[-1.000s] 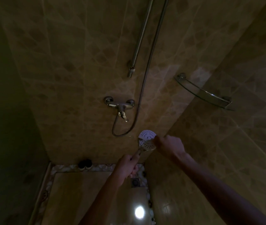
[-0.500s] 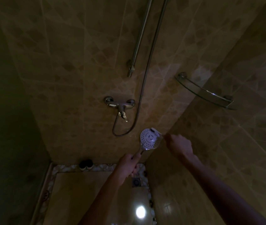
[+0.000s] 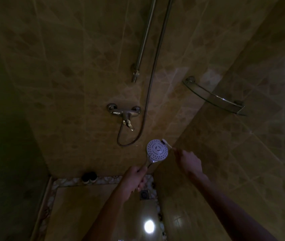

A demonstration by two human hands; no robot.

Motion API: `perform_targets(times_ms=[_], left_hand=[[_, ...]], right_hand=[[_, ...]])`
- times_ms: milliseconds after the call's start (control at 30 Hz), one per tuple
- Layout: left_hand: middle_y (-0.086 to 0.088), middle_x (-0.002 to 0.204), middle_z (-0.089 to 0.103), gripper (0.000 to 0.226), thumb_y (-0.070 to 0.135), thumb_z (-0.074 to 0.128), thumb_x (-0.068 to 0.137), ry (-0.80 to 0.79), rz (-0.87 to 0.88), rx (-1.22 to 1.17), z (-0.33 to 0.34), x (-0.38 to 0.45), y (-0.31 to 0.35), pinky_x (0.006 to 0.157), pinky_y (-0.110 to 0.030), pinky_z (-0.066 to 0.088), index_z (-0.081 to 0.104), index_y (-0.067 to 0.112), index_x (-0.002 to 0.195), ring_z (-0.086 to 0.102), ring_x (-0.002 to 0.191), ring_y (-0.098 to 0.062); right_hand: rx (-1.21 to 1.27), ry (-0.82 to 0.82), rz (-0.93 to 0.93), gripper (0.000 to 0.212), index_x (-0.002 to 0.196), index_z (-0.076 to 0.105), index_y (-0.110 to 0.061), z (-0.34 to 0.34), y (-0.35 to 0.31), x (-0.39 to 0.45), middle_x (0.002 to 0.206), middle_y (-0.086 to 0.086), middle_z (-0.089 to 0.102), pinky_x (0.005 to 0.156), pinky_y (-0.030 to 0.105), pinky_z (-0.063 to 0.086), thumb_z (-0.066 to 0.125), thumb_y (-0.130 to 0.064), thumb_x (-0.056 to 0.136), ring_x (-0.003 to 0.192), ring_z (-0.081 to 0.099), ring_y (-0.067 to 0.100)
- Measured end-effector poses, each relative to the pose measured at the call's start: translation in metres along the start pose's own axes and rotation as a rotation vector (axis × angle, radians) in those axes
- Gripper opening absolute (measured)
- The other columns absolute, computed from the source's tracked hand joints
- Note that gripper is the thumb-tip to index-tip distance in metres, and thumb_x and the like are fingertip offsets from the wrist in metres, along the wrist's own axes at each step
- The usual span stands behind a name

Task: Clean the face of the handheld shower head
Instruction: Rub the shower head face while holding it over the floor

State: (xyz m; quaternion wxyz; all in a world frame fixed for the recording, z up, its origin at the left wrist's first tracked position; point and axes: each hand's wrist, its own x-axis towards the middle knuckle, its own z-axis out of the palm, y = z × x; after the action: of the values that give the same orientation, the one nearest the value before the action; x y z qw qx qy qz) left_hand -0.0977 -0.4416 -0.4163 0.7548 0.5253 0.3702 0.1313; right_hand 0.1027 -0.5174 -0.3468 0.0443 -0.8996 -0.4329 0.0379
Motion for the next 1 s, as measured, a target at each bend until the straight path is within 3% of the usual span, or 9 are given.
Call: perform_targets(times_ms=[167, 300, 433, 500, 567, 700, 833, 1000], left_hand=[[0.002, 0.054, 0.047, 0.037, 0.042, 0.050, 0.094, 0.031, -0.031, -0.028, -0.006, -0.002, -0.001, 0.036, -0.020, 0.029, 0.054, 0.013, 0.073, 0.040, 0.041, -0.008], [0.002, 0.054, 0.048, 0.039, 0.047, 0.053, 0.092, 0.033, -0.043, -0.026, -0.003, -0.001, 0.006, 0.034, -0.018, 0.028, 0.052, 0.014, 0.070, 0.040, 0.039, -0.007], [0.000, 0.053, 0.046, 0.038, 0.042, 0.051, 0.094, 0.014, -0.031, -0.041, 0.000, 0.000, 0.011, 0.033, -0.016, 0.026, 0.052, 0.012, 0.071, 0.039, 0.035, -0.007], [0.000, 0.051, 0.045, 0.039, 0.039, 0.049, 0.095, 0.019, -0.028, -0.049, -0.003, 0.001, 0.011, 0.032, -0.015, 0.027, 0.052, 0.010, 0.070, 0.038, 0.032, -0.006], [0.000, 0.050, 0.045, 0.040, 0.039, 0.049, 0.095, 0.027, -0.023, -0.046, -0.006, 0.002, 0.010, 0.032, -0.016, 0.027, 0.053, 0.009, 0.069, 0.039, 0.032, -0.007], [0.000, 0.054, 0.047, 0.038, 0.040, 0.050, 0.094, 0.013, -0.017, -0.075, -0.005, 0.005, 0.011, 0.035, -0.017, 0.028, 0.054, 0.010, 0.071, 0.040, 0.037, -0.008], [0.001, 0.053, 0.049, 0.037, 0.040, 0.051, 0.094, 0.010, -0.025, -0.085, -0.008, 0.004, 0.009, 0.038, -0.019, 0.029, 0.053, 0.013, 0.068, 0.041, 0.040, -0.009], [-0.001, 0.053, 0.047, 0.036, 0.037, 0.050, 0.095, 0.052, -0.038, -0.107, -0.015, 0.001, 0.004, 0.035, -0.019, 0.029, 0.053, 0.009, 0.074, 0.040, 0.036, -0.008]], right_hand=[[-0.105, -0.095, -0.160, 0.039, 0.105, 0.056, -0.024, 0.036, -0.012, -0.041, 0.071, -0.006, 0.055, 0.053, 0.024, 0.039, 0.023, -0.045, 0.102, 0.060, 0.055, 0.010], [-0.110, 0.039, -0.052, 0.034, 0.111, 0.058, -0.027, 0.018, -0.001, -0.013, 0.082, 0.001, 0.066, 0.060, 0.030, 0.048, 0.028, -0.042, 0.101, 0.075, 0.066, 0.020], [-0.041, 0.060, -0.010, 0.037, 0.106, 0.057, -0.024, 0.004, 0.005, -0.005, 0.081, 0.003, 0.066, 0.063, 0.032, 0.053, 0.027, -0.047, 0.100, 0.073, 0.064, 0.020], [-0.110, 0.019, -0.122, 0.036, 0.106, 0.054, -0.026, 0.017, 0.000, -0.022, 0.072, -0.004, 0.059, 0.050, 0.025, 0.040, 0.026, -0.047, 0.101, 0.062, 0.059, 0.012], [-0.176, 0.011, -0.209, 0.031, 0.107, 0.053, -0.028, 0.029, -0.002, -0.034, 0.076, -0.003, 0.063, 0.049, 0.025, 0.032, 0.027, -0.045, 0.102, 0.065, 0.062, 0.014], [-0.127, 0.091, -0.096, 0.028, 0.109, 0.052, -0.032, 0.022, 0.004, -0.011, 0.075, -0.004, 0.062, 0.053, 0.027, 0.043, 0.029, -0.044, 0.101, 0.063, 0.060, 0.014], [0.024, 0.105, 0.002, 0.028, 0.110, 0.051, -0.036, 0.013, 0.000, -0.002, 0.084, 0.001, 0.068, 0.069, 0.040, 0.056, 0.028, -0.046, 0.100, 0.076, 0.066, 0.021], [-0.150, 0.010, -0.177, 0.027, 0.114, 0.049, -0.025, 0.043, -0.013, -0.039, 0.085, 0.005, 0.069, 0.061, 0.033, 0.048, 0.029, -0.040, 0.101, 0.076, 0.067, 0.026]])
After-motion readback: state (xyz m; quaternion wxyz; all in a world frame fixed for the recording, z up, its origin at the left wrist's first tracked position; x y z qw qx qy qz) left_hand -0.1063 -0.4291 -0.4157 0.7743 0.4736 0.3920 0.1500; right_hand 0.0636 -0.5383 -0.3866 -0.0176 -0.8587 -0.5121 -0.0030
